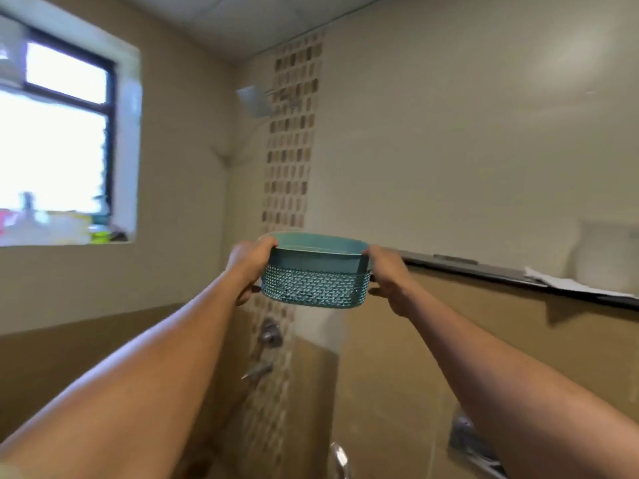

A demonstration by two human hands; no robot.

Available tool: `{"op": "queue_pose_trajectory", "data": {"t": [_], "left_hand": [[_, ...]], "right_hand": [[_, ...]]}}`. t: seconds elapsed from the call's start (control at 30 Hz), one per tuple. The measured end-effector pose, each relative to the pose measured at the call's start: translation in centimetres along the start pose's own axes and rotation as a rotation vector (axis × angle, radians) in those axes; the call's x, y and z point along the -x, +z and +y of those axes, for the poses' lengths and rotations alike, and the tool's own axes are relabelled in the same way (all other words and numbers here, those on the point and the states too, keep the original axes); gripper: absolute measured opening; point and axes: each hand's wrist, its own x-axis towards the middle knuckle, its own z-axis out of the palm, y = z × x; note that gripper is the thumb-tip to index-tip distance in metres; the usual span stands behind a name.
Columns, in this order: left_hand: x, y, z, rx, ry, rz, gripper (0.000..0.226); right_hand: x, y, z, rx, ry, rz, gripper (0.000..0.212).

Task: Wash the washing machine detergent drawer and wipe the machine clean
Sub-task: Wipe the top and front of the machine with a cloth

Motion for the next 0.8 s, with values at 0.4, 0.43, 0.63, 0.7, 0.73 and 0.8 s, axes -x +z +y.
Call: {"op": "queue_pose_trajectory", "data": {"t": [0.4, 0.43, 0.63, 0.7, 0.73, 0.8], "left_hand": [[16.7, -30.8, -5.9, -0.122, -0.191, 0.468, 0.026], [17.5, -33.2, -6.6, -0.123, -0.218, 0.494, 0.025], [20.8, -47.8, -14.3, -0.144, -0.383, 0.627, 0.025], [21.4, -53.0, -17.6, -0.142, -0.439, 0.682, 0.021], [21.6, -55.4, -19.2, -0.137, -0.466, 0.698, 0.016], [21.9, -59.5, -22.1, -0.136, -0.523, 0.718, 0.012]], "right_hand": [[20.2, 24.7, 2.1, -0.073, 0.115, -0.585, 0.034], [21.9, 27.1, 2.4, -0.061, 0.126, -0.629, 0.041], [30.2, 41.8, 5.4, 0.012, 0.196, -0.839, 0.034], [32.6, 47.3, 7.0, 0.047, 0.225, -0.902, 0.028], [33.8, 49.8, 7.9, 0.068, 0.242, -0.932, 0.024], [36.0, 54.0, 9.6, 0.116, 0.27, -0.971, 0.02]]}}
